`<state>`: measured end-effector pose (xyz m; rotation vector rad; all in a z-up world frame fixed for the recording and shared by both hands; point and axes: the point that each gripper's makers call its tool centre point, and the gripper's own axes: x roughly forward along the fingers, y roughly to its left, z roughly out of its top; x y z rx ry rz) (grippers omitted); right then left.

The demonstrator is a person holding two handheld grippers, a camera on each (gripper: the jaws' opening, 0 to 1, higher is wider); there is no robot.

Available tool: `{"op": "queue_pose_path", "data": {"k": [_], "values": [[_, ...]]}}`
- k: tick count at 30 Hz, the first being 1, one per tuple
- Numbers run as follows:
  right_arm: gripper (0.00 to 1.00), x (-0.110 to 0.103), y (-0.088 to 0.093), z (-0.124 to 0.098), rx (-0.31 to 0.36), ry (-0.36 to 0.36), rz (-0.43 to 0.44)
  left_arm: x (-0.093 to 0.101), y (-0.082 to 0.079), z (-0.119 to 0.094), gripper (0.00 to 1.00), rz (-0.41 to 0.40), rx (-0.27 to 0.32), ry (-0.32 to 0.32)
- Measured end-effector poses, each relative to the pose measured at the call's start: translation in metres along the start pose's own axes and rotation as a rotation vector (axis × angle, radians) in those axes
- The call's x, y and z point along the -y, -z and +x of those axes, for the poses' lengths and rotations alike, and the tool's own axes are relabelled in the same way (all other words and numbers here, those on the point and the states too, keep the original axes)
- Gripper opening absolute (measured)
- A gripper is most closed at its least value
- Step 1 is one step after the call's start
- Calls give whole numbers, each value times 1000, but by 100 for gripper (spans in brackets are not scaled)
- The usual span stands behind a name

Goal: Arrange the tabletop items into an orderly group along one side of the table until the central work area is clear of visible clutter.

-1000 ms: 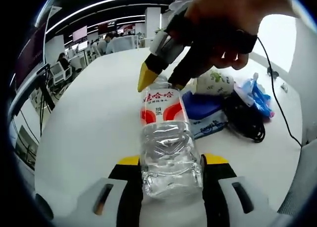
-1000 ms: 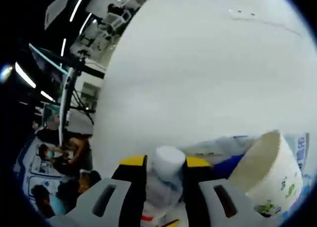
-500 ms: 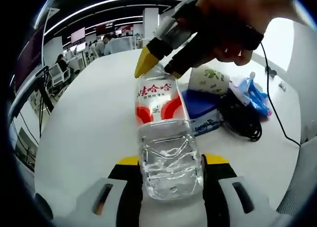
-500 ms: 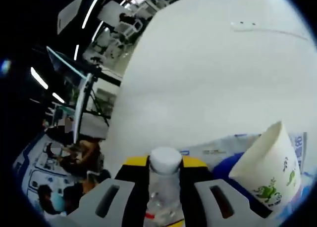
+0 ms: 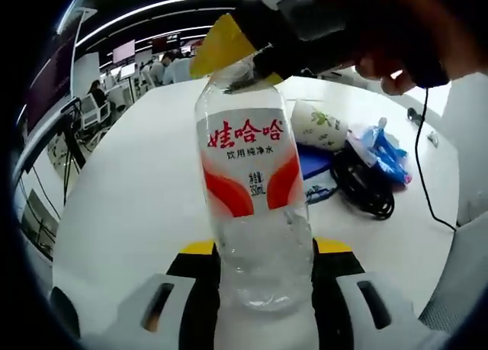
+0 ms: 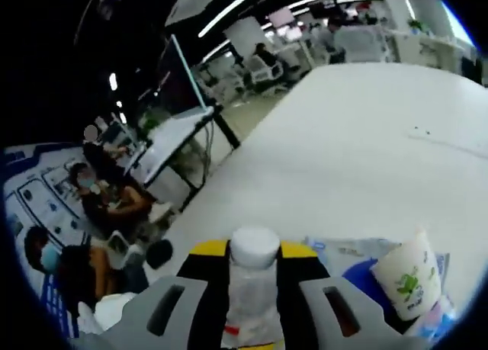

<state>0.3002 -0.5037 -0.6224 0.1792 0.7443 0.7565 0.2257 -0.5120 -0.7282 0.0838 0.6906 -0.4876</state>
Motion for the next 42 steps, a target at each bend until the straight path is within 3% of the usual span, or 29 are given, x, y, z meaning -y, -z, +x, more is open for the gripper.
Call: {"op": "queue_pose_path", "data": {"k": [10, 14, 17, 26, 31, 33, 38, 42], "values": [[19, -34, 16, -32, 78, 31, -223, 6, 5, -13, 46, -2, 3, 1], [19, -45, 26, -42, 90, 48, -258, 8, 10, -17, 46, 3, -2, 1], [19, -55, 34, -48, 84, 49, -335, 9, 13, -20, 46, 2, -6, 0], [20, -77, 54, -55, 65, 42, -435, 12, 19, -29, 45, 11, -19, -4], [21, -81, 59, -55, 69, 26, -428, 10, 20, -36, 46, 7, -26, -9], [22, -81, 61, -56, 69, 23, -489, 10, 21, -40, 46, 7, -26, -11], [33, -81, 64, -54, 23, -24, -347, 11, 20, -51, 49, 16, -34, -10], [40, -78, 69, -55, 4, -34, -368, 12, 21, -57, 50, 30, -39, -13]]}}
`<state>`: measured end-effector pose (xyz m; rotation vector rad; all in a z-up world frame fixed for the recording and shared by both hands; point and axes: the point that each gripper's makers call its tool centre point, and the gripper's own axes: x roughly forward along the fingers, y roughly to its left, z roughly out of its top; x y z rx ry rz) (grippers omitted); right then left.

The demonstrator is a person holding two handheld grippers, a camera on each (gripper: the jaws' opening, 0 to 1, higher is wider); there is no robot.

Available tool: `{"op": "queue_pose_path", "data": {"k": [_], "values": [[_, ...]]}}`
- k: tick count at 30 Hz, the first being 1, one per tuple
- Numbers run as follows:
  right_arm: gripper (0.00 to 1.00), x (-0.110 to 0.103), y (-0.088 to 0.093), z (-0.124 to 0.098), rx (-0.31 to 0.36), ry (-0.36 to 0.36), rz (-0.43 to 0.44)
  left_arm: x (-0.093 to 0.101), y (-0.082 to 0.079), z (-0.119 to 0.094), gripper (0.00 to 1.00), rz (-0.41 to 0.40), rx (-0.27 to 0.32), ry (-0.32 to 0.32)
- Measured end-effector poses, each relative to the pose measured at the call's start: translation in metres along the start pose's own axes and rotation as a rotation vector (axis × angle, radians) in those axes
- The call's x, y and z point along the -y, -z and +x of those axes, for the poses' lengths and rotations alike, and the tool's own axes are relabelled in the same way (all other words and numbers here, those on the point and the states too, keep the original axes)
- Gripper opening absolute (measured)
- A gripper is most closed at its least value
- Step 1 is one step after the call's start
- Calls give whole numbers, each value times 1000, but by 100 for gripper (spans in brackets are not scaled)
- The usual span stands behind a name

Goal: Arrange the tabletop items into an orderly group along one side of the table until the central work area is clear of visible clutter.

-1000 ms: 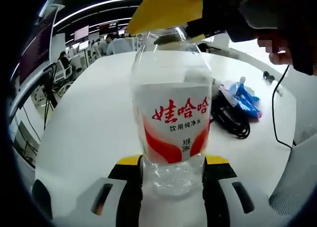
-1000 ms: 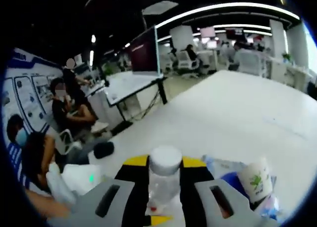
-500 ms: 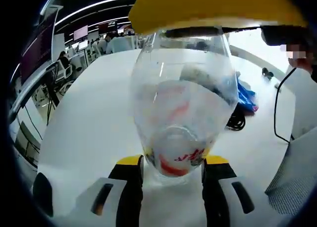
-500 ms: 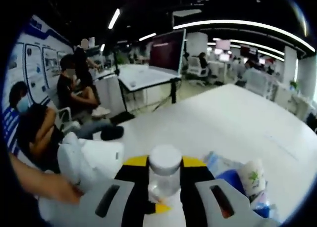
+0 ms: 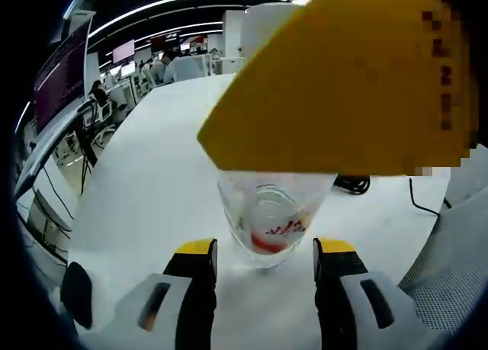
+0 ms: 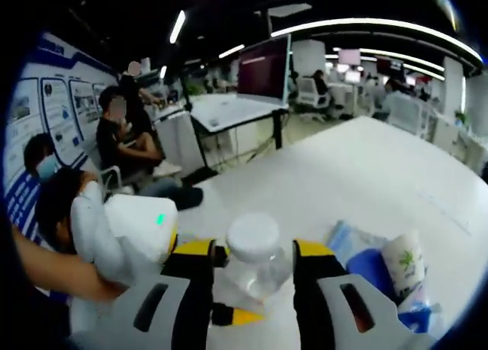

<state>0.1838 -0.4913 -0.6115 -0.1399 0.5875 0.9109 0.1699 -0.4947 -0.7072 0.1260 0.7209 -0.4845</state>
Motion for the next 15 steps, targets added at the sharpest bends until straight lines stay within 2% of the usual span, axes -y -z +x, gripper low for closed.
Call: {"op": "queue_pose_path", "data": {"k": [4, 6, 11, 15], "values": [[46, -1, -1, -7, 21, -25, -3, 0, 0, -10, 55, 10, -4, -1], [52, 3, -5, -10, 60, -30, -8, 3, -1, -18, 58, 10, 1, 13], [59, 19, 0, -15, 71, -3, 20, 2, -11, -37, 62, 35, 39, -11], [69, 35, 6, -19, 63, 41, 50, 8, -17, -50, 72, 55, 71, 12]]}}
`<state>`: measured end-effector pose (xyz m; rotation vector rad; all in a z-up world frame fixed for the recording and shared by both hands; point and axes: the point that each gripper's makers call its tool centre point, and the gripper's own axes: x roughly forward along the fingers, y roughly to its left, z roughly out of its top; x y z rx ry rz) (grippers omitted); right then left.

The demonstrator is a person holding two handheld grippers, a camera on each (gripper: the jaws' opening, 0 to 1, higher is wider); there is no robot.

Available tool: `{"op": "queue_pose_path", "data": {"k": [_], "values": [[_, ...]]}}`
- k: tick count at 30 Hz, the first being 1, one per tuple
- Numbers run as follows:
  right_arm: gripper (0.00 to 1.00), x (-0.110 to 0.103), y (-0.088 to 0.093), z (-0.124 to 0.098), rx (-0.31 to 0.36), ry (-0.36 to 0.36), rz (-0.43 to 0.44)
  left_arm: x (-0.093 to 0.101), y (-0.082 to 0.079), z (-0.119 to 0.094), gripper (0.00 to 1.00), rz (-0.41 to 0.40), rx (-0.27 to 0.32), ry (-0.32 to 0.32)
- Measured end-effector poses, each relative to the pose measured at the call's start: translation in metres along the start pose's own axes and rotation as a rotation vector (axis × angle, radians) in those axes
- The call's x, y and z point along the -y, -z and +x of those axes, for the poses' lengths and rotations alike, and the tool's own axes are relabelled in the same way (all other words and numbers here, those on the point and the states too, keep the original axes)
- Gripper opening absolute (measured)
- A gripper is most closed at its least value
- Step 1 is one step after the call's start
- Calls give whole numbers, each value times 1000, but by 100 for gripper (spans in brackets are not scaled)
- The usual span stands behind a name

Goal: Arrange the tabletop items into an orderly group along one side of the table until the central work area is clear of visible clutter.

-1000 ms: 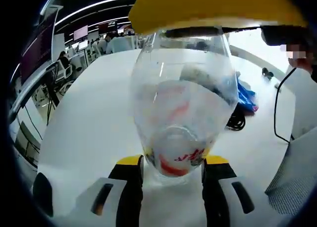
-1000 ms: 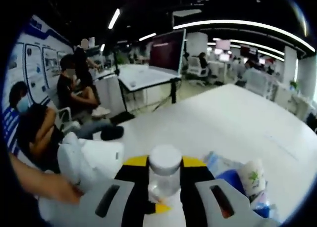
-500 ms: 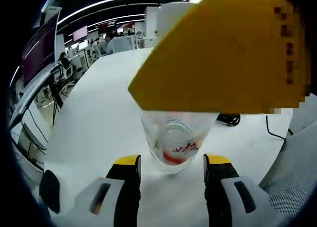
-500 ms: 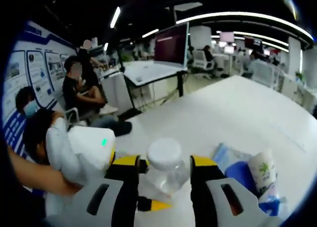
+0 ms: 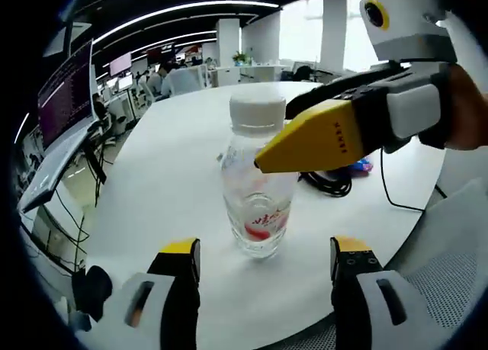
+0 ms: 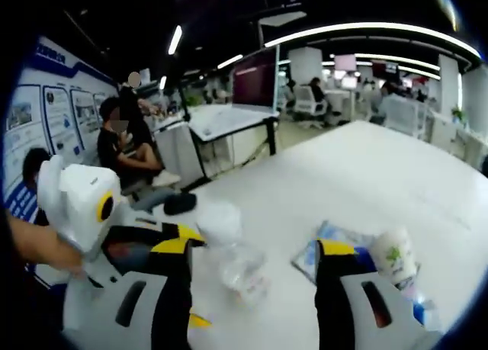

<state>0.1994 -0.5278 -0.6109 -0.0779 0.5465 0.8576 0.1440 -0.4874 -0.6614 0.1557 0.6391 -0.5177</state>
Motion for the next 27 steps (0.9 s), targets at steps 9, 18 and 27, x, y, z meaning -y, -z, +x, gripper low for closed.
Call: {"op": "queue_pose_path", "data": {"k": [9, 18, 27], "values": [[75, 1, 6, -5, -16, 4, -45, 6, -25, -32, 81, 34, 117, -25], [85, -24, 31, 3, -104, -102, -143, 22, -30, -69, 95, 5, 230, -15], [88, -30, 42, 21, -151, -151, -202, 53, -14, -83, 100, 31, 224, 9]]}}
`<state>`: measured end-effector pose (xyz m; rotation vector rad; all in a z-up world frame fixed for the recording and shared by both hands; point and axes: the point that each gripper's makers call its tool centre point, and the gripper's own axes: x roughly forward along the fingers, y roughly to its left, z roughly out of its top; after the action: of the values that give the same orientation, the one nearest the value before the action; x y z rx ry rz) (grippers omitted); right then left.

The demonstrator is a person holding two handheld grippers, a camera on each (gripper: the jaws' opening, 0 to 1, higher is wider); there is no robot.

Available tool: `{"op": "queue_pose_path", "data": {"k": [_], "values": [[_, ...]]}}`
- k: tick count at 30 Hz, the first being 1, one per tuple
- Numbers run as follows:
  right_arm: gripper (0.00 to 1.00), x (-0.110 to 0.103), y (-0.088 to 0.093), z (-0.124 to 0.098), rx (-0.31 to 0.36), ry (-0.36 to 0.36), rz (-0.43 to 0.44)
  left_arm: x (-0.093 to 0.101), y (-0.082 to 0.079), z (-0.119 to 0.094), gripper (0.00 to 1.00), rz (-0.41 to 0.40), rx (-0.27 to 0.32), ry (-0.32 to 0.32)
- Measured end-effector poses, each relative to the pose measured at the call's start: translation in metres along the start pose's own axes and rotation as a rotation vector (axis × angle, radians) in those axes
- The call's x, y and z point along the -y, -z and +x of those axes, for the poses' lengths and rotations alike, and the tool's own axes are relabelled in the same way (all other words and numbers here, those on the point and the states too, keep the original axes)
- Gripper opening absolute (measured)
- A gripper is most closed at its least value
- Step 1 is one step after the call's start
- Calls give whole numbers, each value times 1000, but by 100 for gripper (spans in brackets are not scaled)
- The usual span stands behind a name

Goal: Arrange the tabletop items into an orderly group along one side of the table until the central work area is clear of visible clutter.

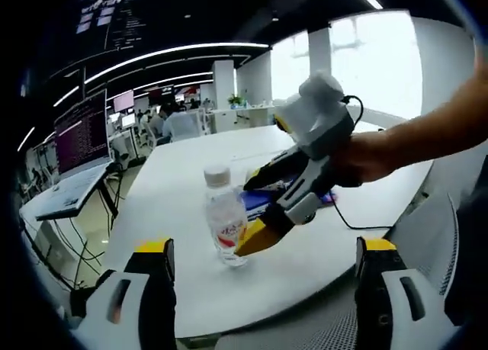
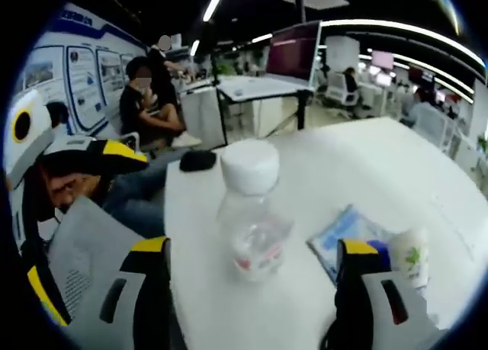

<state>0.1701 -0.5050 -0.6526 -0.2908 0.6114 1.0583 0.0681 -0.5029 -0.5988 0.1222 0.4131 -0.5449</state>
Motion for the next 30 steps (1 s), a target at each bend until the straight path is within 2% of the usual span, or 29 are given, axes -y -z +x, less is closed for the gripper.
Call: {"op": "queue_pose_path", "data": {"k": [4, 9, 14, 21, 26, 30], "values": [[87, 1, -2, 6, -18, -9, -53, 6, 8, -6, 100, 20, -27, 11], [85, 1, -5, 12, -16, -38, -81, 7, 8, -13, 100, -2, -11, 5], [82, -1, 9, 20, -70, -65, -110, 12, 12, -15, 100, 8, -23, 24], [77, -1, 19, 29, -102, -81, -102, 12, 13, -17, 100, 6, -16, 26], [72, 1, 16, 31, -92, -84, -99, 14, 18, -14, 100, -7, -24, 45], [70, 4, 19, 33, -117, -94, -114, 14, 14, -16, 100, -9, -10, 48]]}}
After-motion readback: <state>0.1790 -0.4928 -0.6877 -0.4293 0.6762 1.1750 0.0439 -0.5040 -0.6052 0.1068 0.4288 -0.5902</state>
